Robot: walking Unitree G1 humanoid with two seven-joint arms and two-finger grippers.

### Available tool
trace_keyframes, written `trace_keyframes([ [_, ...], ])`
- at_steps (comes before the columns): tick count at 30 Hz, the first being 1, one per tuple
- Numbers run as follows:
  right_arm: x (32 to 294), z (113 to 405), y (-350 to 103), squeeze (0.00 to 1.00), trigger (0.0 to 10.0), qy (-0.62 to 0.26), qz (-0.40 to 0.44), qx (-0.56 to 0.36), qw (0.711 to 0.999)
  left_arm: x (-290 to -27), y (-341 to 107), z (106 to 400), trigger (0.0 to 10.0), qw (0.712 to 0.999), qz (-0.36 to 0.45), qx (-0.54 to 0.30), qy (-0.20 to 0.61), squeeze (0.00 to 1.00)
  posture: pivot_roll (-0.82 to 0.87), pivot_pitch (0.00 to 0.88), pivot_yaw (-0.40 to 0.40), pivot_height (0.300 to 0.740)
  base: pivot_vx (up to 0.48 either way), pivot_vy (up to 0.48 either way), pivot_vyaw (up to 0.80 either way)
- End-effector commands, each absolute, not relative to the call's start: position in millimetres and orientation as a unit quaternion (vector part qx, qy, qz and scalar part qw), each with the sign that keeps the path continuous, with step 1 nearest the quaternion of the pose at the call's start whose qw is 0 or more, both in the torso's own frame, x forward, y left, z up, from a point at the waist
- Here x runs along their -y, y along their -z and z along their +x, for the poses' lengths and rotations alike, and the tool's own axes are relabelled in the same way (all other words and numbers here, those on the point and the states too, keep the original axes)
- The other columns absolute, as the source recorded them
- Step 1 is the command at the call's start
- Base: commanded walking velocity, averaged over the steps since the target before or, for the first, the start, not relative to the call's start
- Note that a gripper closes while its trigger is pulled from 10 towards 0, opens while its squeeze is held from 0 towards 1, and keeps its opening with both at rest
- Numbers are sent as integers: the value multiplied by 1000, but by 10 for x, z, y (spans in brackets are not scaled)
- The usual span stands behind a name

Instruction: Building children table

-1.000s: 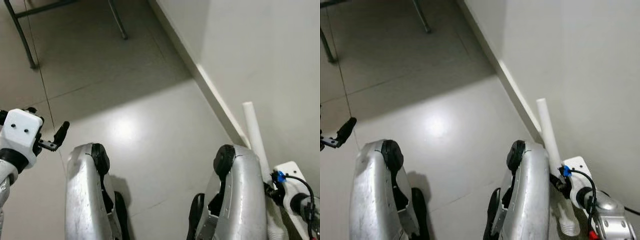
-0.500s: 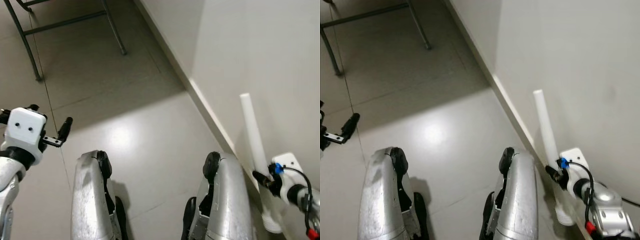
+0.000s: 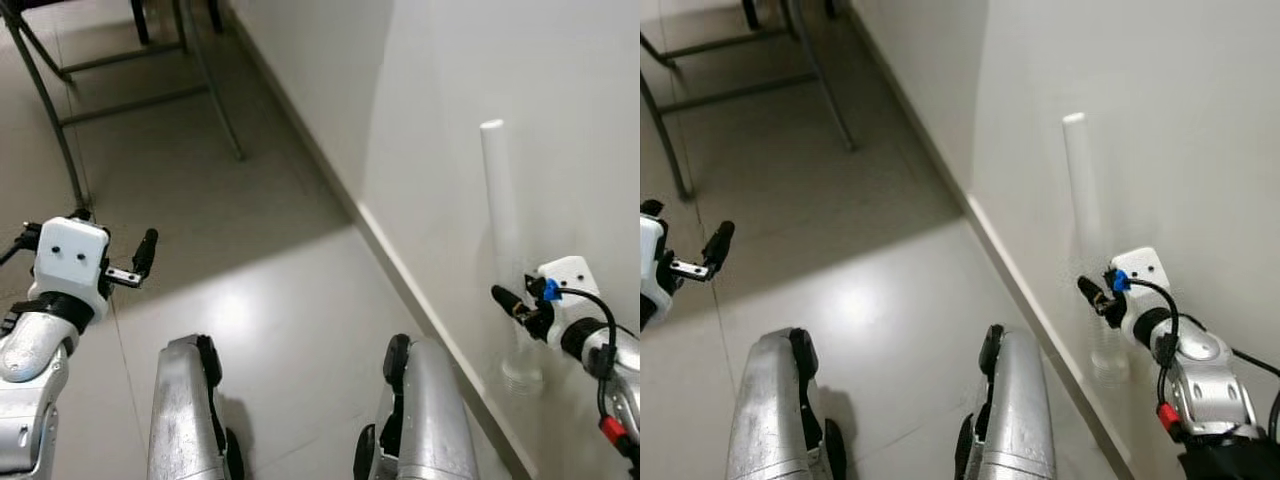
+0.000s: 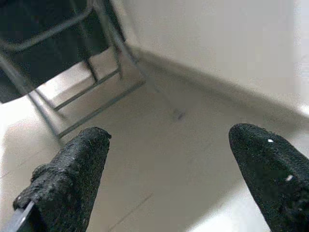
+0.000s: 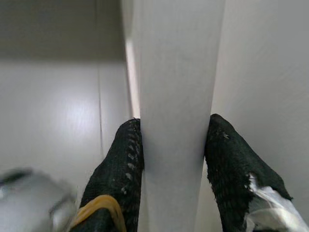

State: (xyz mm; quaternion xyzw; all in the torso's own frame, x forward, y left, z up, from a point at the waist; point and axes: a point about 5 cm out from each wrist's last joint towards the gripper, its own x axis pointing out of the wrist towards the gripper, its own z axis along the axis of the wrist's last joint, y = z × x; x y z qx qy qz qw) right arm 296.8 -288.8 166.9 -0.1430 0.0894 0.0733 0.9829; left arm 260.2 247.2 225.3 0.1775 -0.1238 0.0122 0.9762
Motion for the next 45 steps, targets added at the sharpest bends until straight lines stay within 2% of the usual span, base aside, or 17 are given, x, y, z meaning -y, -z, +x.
trace_keyframes([
  [1,2702,3043,-1842,0,0,-92,-134,-50,985,-2292,-2080,2643,10000,982,154,104,44,0,-28,127,-95,505,0,0,0],
  [2,2702,3043,-1842,0,0,-92,-134,-50,985,-2292,-2080,2643,10000,982,154,104,44,0,-28,127,-95,505,0,0,0],
  [3,2510,3103,-2001,0,0,-109,-114,-14,987,-2160,-1983,2650,10000,982,140,90,91,0,-29,98,-97,515,0,0,0],
  [5,2510,3103,-2001,0,0,-109,-114,-14,987,-2160,-1983,2650,10000,982,140,90,91,0,-29,98,-97,515,0,0,0],
  [9,2348,3150,-2120,0,0,-122,-88,13,988,-2081,-1937,2662,10000,981,125,84,120,0,-31,68,-98,525,0,0,0],
  [12,2075,3187,-2271,0,0,-147,-36,48,987,-1982,-1912,2686,10000,978,91,76,171,0,-31,35,-96,535,0,0,0],
  [14,1869,3186,-2341,0,0,-168,-14,65,984,-1890,-1903,2702,10000,971,70,70,218,0,-33,20,-91,545,0,0,0],
  [17,1748,3184,-2344,0,0,-179,7,69,981,-1818,-1891,2715,10000,962,57,66,257,0,-35,0,-81,555,0,0,0],
  [18,1639,3180,-2348,0,0,-187,26,71,979,-1748,-1863,2711,10000,953,51,58,294,0,-39,0,-77,565,0,0,0],
  [21,1596,3180,-2350,0,0,-191,31,73,979,-1720,-1849,2708,10000,948,50,54,308,0,-39,0,-76,570,0,0,0],
  [23,1453,3171,-2379,0,0,-202,46,82,975,-1653,-1812,2711,10000,939,53,45,336,0,-30,0,-68,580,0,0,0],
  [28,1260,3105,-2417,0,0,-245,64,85,964,-1623,-1815,2766,10000,933,57,46,351,0,-25,0,-68,600,0,0,0],
  [37,1147,2997,-2482,0,0,-291,73,92,949,-1633,-1770,2812,10000,928,63,37,366,0,-25,0,-60,625,0,0,0],
  [40,984,2864,-2505,0,0,-350,78,90,929,-1624,-1748,2846,10000,924,58,32,377,0,-25,0,-56,640,0,0,0],
  [45,885,2793,-2509,0,0,-381,89,87,916,-1598,-1715,2851,10000,917,56,24,393,0,-24,0,-52,655,0,0,0],
])
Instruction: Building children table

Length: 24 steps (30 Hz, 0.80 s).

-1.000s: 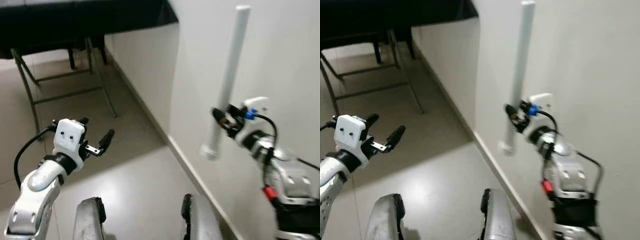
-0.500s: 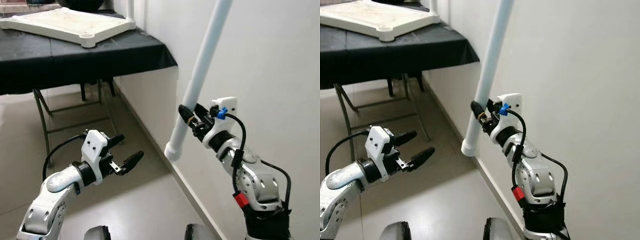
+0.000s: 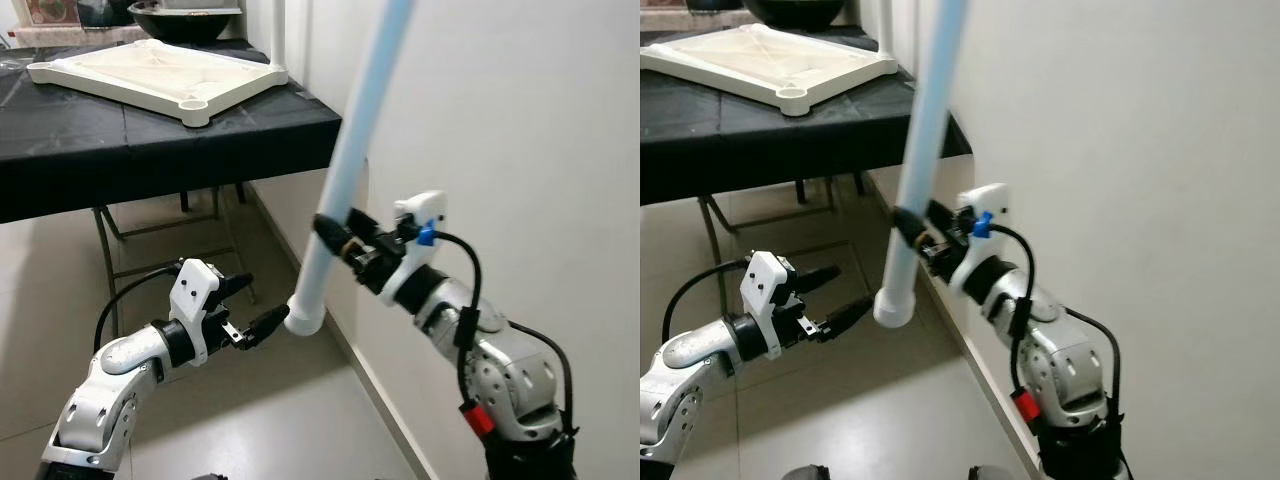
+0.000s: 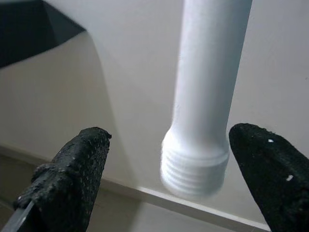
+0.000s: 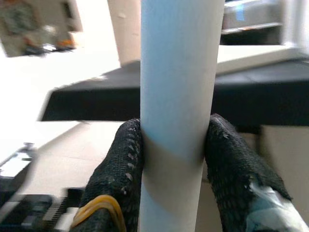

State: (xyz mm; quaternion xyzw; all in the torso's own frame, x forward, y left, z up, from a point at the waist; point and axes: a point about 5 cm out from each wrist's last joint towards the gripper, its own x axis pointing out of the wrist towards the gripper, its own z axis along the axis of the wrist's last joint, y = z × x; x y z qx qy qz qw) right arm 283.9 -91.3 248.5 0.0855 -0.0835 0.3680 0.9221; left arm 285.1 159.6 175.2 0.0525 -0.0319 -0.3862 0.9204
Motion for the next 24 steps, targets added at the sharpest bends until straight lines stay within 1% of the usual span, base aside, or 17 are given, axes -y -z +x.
trace_keyframes([
  [1,869,2781,-2512,0,0,-386,93,86,914,-1593,-1705,2856,10000,916,55,22,396,0,-24,0,-51,660,0,0,0],
  [6,807,2742,-2534,0,0,-403,109,86,905,-1581,-1666,2872,10000,911,57,12,409,0,-25,0,-48,675,0,0,0],
  [7,770,2723,-2560,0,0,-411,117,87,900,-1572,-1628,2881,10000,907,56,4,418,0,-26,0,-48,685,0,0,0],
  [11,730,2713,-2577,0,0,-421,120,89,895,-1560,-1583,2884,10000,903,55,-6,426,0,-30,0,-43,695,0,0,0],
  [15,658,2679,-2610,0,0,-445,126,89,882,-1519,-1503,2872,10000,893,62,-27,444,0,-25,0,-44,715,0,0,0],
  [20,622,2674,-2610,0,0,-459,124,85,876,-1506,-1446,2853,10000,888,65,-36,453,0,-22,0,-45,735,0,0,0],
  [24,582,2668,-2603,0,0,-468,124,81,871,-1484,-1423,2841,10000,884,65,-40,461,0,-18,0,-46,740,0,0,0],
])
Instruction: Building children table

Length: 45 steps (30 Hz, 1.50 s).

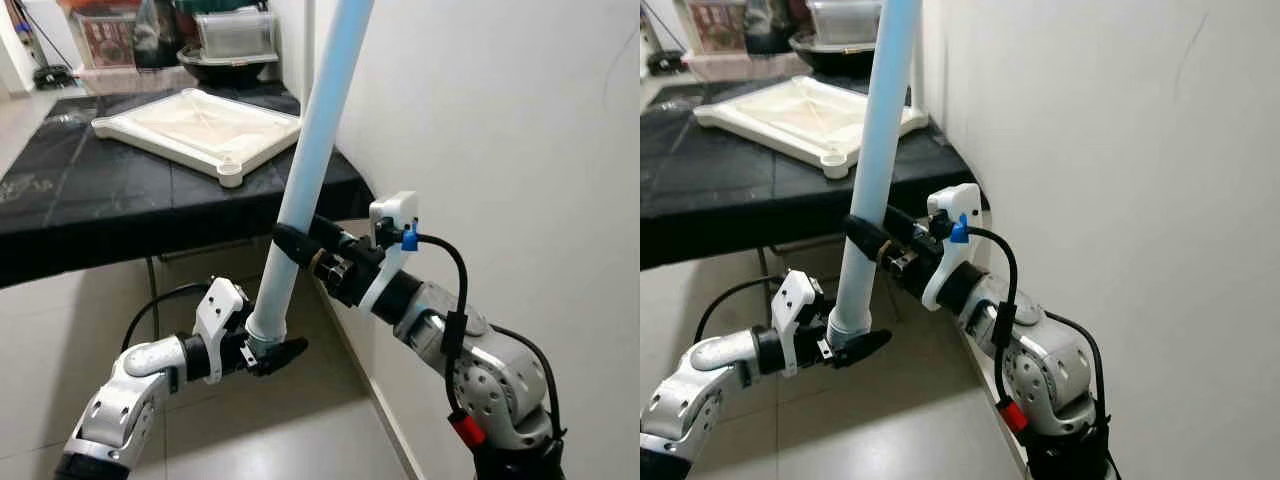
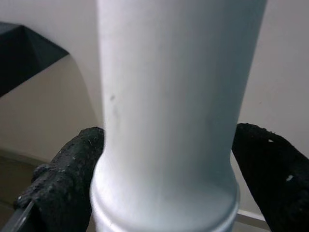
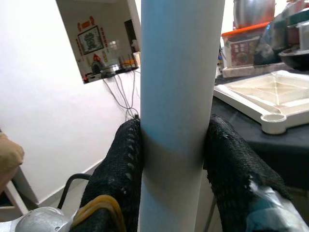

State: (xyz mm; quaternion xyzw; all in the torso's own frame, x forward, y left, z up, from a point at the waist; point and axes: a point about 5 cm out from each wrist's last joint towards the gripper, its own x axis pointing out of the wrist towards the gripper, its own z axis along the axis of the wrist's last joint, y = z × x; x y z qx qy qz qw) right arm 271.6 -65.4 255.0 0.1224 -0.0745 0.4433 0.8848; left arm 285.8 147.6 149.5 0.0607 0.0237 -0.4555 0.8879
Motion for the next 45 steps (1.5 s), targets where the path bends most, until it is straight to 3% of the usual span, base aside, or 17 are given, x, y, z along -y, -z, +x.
trace_keyframes([
  [1,575,2667,-2601,0,0,-469,125,80,870,-1481,-1422,2842,10000,884,64,-40,462,0,-16,0,-47,740,0,0,0],
  [6,566,2671,-2591,0,0,-472,125,77,869,-1491,-1419,2846,10000,884,67,-39,461,0,-11,0,-47,740,0,0,0],
  [8,564,2671,-2589,0,0,-472,125,77,869,-1500,-1419,2848,9412,885,69,-38,459,0,-11,0,-47,740,0,0,0],
  [9,562,2671,-2587,0,0,-473,126,76,869,-1509,-1416,2854,5725,886,69,-37,456,0,-10,0,-47,740,0,0,0],
  [10,560,2671,-2587,0,0,-473,126,76,869,-1520,-1416,2863,0,888,73,-35,452,0,-10,0,-45,740,0,0,0],
  [25,572,2705,-2604,0,0,-466,122,87,872,-1554,-1418,2961,0,902,90,-21,421,0,-6,0,-38,740,0,0,0],
  [26,582,2721,-2601,0,10000,-459,117,88,876,-1545,-1417,2966,1373,902,91,-21,421,0,-4,0,-38,740,0,0,0],
  [27,582,2721,-2601,0,10000,-459,117,88,876,-1545,-1417,2966,1373,902,91,-21,421,0,-4,0,-38,740,0,0,0],
  [28,596,2741,-2590,0,10000,-451,114,88,881,-1531,-1420,2968,6314,901,96,-19,423,0,-3,0,-39,740,0,0,0],
  [29,620,2771,-2552,408,10000,-440,116,84,887,-1510,-1427,2961,10000,898,102,-16,428,0,0,0,-41,740,0,0,0],
  [31,637,2792,-2525,408,10000,-432,118,81,891,-1495,-1430,2958,10000,895,107,-14,432,0,1,0,-41,740,0,0,0],
  [32,648,2812,-2490,1000,10000,-425,125,77,893,-1482,-1433,2952,10000,893,110,-12,436,0,6,0,-43,740,0,0,0],
  [44,610,2905,-2277,1000,10000,-409,195,41,890,-1419,-1446,2982,10000,884,120,-3,451,0,22,0,-41,740,0,0,0],
  [45,598,2908,-2249,698,10000,-408,199,37,890,-1416,-1454,2989,10000,884,120,-2,452,0,21,0,-38,740,0,0,0],
])
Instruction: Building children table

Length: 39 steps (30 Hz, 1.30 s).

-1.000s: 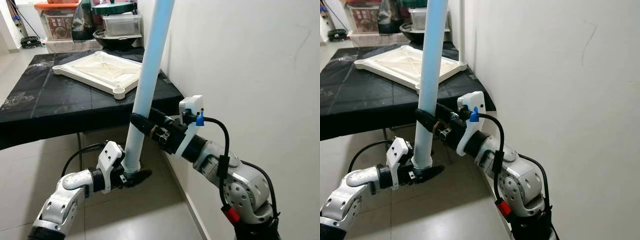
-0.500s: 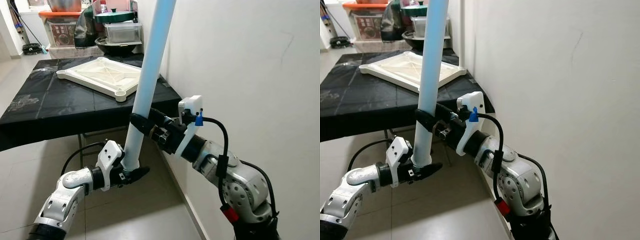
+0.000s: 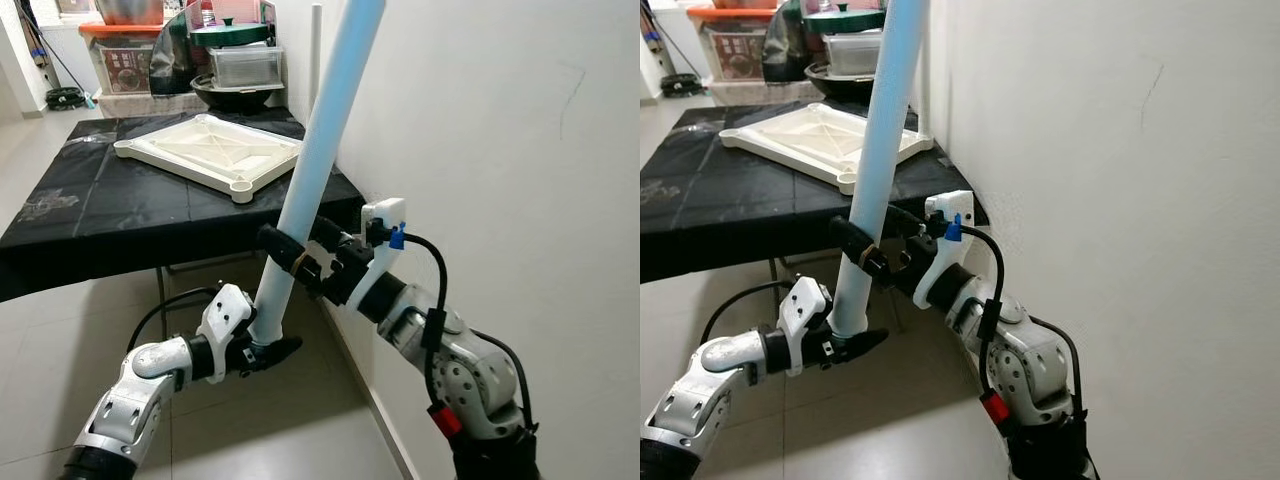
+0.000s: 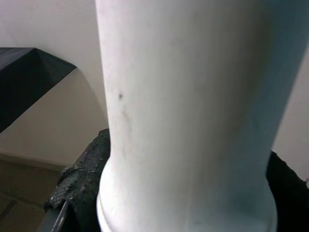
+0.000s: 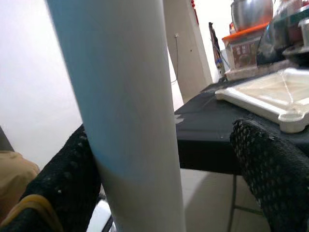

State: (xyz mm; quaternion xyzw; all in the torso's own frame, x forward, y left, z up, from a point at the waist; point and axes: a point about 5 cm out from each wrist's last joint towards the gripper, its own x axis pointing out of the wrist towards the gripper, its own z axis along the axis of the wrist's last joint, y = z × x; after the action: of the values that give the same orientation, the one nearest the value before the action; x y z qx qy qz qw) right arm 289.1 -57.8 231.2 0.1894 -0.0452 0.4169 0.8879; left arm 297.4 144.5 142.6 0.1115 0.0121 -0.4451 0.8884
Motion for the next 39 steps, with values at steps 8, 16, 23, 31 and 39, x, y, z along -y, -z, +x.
trace_keyframes([
  [8,535,2965,-2149,0,10000,-392,210,43,895,-1364,-1446,2984,10000,875,114,-3,470,0,23,0,-23,740,0,0,0],
  [16,497,3006,-2149,0,10000,-390,201,69,896,-1322,-1449,3014,10000,868,111,-8,484,0,20,0,-18,740,0,0,0],
  [23,489,3004,-2064,0,10000,-398,186,62,896,-1279,-1453,3005,10000,862,108,-8,496,0,19,0,-17,740,0,0,0],
  [31,459,2999,-2008,0,10000,-401,180,59,896,-1277,-1448,3005,10000,859,108,-9,500,0,23,0,-16,740,0,0,0],
  [39,414,2959,-1991,0,0,-417,184,59,888,-1291,-1429,3006,10000,855,112,-17,506,0,26,0,-12,740,0,0,0],
])
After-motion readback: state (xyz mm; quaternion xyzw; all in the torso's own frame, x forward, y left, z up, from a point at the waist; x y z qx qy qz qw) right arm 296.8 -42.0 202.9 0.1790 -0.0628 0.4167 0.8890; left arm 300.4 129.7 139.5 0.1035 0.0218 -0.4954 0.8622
